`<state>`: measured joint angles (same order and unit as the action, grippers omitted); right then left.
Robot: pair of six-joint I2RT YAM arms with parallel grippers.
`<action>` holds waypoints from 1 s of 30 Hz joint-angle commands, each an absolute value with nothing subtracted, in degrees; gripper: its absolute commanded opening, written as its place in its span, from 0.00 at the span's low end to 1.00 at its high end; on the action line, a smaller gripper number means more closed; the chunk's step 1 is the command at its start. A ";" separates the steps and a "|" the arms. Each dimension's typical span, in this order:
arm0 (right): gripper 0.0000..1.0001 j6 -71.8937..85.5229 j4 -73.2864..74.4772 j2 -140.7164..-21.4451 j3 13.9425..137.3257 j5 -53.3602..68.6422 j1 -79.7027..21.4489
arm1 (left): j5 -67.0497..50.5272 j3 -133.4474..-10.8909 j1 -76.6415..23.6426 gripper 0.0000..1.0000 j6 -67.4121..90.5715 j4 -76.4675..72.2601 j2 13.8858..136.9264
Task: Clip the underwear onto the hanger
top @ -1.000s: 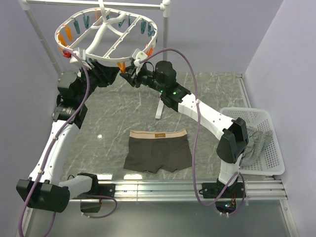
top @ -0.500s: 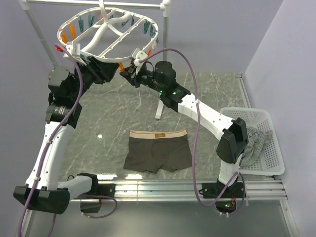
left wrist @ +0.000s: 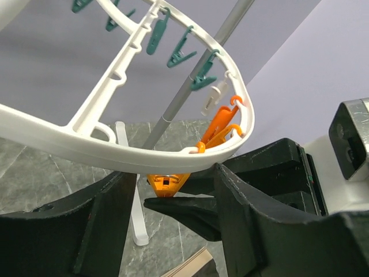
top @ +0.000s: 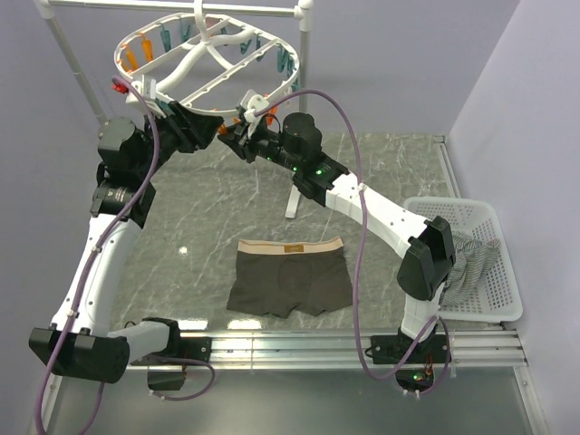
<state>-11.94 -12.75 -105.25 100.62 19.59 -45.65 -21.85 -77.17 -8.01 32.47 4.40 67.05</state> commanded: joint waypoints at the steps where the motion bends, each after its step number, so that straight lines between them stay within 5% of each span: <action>1: 0.21 -11.51 -14.68 -103.54 103.18 20.30 -46.32 | -22.85 -77.00 -7.91 0.61 34.10 1.41 68.03; 30: 0.17 -11.69 -14.59 -103.45 102.30 20.30 -46.32 | -20.21 -73.21 -7.91 0.69 31.55 0.71 63.89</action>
